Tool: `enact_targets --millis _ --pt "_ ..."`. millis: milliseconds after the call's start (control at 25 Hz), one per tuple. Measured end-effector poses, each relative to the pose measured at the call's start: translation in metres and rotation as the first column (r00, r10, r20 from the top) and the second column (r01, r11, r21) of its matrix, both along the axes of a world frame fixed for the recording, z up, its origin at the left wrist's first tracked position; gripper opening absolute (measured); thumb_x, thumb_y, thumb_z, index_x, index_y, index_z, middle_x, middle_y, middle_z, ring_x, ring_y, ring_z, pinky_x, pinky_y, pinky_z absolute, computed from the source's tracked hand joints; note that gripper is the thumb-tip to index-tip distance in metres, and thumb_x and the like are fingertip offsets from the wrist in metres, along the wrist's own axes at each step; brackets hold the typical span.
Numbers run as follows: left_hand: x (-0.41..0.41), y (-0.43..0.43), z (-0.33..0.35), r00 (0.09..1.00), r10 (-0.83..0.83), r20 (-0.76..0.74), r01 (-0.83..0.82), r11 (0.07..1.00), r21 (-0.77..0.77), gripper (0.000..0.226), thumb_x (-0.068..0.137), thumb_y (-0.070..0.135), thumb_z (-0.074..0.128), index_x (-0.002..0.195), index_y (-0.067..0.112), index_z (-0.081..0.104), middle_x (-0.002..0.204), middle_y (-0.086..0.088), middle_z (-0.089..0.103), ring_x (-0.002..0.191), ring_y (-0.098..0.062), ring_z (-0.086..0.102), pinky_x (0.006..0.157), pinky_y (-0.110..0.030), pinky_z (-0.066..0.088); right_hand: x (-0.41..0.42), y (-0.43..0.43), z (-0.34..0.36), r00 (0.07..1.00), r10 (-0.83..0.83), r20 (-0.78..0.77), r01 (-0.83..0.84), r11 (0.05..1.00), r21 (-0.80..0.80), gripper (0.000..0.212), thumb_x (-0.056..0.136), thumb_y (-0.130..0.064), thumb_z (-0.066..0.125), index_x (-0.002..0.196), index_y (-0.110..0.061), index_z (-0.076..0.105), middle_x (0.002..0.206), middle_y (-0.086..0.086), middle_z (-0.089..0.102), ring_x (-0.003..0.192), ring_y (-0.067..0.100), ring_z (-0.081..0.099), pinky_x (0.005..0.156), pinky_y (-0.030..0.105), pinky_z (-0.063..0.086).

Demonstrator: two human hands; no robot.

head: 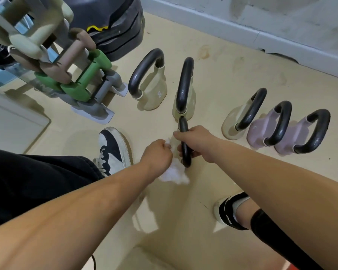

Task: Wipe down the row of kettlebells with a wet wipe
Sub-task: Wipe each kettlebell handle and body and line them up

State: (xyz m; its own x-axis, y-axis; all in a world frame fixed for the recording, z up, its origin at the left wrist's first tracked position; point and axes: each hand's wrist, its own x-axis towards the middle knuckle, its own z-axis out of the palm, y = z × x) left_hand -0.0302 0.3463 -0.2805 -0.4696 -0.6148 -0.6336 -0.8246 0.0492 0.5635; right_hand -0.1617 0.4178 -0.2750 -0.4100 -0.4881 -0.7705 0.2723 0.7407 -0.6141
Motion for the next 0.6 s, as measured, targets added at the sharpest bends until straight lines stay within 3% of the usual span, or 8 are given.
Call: enact_targets --millis 80,200,240,360,600 --pt "-0.005 -0.003 0.004 1.0 -0.013 0.004 0.012 0.997 0.077 0.031 0.104 0.025 0.042 0.104 0.006 0.066 0.101 -0.018 0.07 0.086 -0.028 0.066 0.076 -0.037 0.053 0.003 0.002 -0.001 1.0 -0.004 -0.02 0.004 1.0 0.015 0.037 0.091 -0.035 0.065 0.109 -0.002 0.066 0.082 0.013 0.075 0.077 0.031 0.074 0.082 0.046 0.064" --pt "-0.019 0.003 0.018 1.0 -0.018 -0.012 0.02 0.985 0.169 0.028 0.102 0.027 0.048 0.104 0.009 0.069 0.101 -0.014 0.071 0.091 -0.029 0.067 0.08 -0.038 0.056 0.0 0.009 0.0 0.992 -0.079 -0.095 0.085 0.995 0.059 0.038 0.092 -0.036 0.063 0.108 -0.002 0.064 0.072 0.013 0.07 0.06 0.027 0.066 0.058 0.032 0.055" --pt "-0.023 0.006 0.021 0.999 -0.035 -0.023 0.038 0.98 0.197 0.027 0.101 0.025 0.048 0.104 0.008 0.069 0.1 -0.012 0.071 0.091 -0.029 0.066 0.079 -0.037 0.055 -0.003 0.011 0.0 0.986 -0.124 -0.109 0.132 0.989 0.065 0.036 0.091 -0.034 0.062 0.108 -0.003 0.062 0.073 0.013 0.07 0.06 0.027 0.066 0.057 0.031 0.056" --pt "-0.039 0.008 0.033 0.99 -0.12 -0.072 0.132 0.973 0.187 0.023 0.099 0.017 0.046 0.097 0.004 0.066 0.093 -0.013 0.066 0.084 -0.025 0.059 0.072 -0.033 0.047 -0.012 0.008 0.001 0.965 -0.235 -0.117 0.246 0.964 0.095 0.026 0.087 -0.025 0.062 0.104 -0.006 0.059 0.088 0.016 0.072 0.077 0.035 0.073 0.075 0.049 0.064" --pt "-0.082 -0.005 0.039 0.981 -0.165 -0.106 0.178 0.977 0.12 0.019 0.096 0.013 0.045 0.091 0.009 0.063 0.09 -0.011 0.065 0.082 -0.024 0.057 0.071 -0.032 0.045 -0.051 -0.013 0.005 0.928 -0.348 -0.136 0.364 0.924 0.115 0.024 0.078 -0.014 0.06 0.101 -0.007 0.06 0.094 0.018 0.07 0.082 0.037 0.073 0.071 0.06 0.063"
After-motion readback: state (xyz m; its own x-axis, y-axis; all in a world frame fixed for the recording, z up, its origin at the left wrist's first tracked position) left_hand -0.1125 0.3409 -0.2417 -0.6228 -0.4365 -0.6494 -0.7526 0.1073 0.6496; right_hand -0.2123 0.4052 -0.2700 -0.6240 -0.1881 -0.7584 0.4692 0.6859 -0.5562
